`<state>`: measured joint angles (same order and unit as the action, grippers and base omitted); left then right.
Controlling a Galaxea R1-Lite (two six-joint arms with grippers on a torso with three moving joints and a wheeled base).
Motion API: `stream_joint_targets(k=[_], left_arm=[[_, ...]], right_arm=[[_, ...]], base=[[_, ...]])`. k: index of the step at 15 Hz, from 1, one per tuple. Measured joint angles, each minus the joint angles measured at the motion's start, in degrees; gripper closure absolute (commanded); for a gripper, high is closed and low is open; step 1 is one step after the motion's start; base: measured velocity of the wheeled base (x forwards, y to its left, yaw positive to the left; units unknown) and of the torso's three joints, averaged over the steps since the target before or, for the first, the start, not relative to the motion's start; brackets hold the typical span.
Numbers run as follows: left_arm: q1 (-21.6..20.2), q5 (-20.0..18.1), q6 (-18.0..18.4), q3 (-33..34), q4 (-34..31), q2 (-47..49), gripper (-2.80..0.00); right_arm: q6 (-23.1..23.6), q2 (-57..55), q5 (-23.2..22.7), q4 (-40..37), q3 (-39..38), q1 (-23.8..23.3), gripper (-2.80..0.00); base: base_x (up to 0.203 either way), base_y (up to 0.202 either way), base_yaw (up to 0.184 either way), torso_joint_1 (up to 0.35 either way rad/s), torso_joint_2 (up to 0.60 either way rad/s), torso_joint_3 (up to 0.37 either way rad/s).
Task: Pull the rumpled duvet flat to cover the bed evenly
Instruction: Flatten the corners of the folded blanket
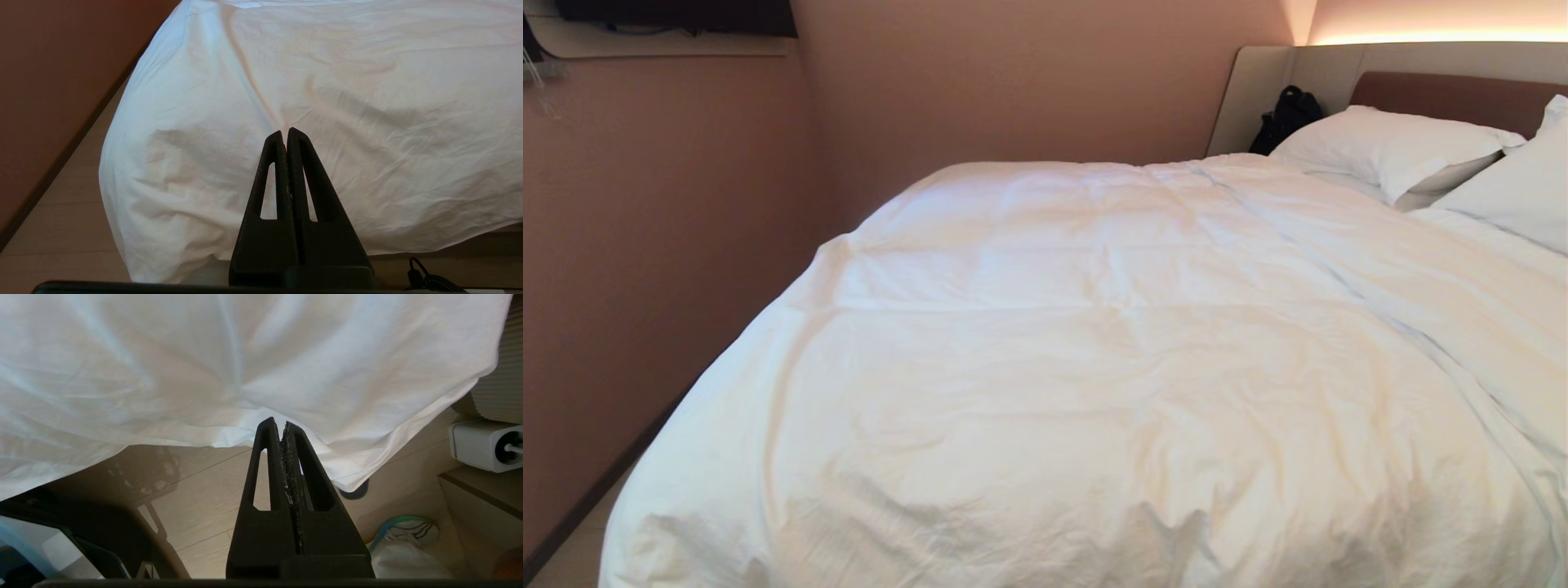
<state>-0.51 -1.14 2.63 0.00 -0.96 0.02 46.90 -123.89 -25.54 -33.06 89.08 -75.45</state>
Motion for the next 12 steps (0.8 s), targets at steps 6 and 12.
stream_joint_targets(k=[6, 12], left_arm=[[0.0, 0.0, 0.0, 0.0, 0.0, 0.0, 0.00], [0.0, 0.0, 0.0, 0.0, 0.0, 0.0, 0.00]], right_arm=[[-0.7, -2.0, 0.6, 0.3, 2.6, -0.5, 0.00], [-2.9, -9.6, 1.4, 4.2, 7.1, -0.5, 0.00]], base=[[0.000, 0.000, 0.000, 0.000, 0.00, 0.000], [0.000, 0.000, 0.000, 0.000, 0.00, 0.000]])
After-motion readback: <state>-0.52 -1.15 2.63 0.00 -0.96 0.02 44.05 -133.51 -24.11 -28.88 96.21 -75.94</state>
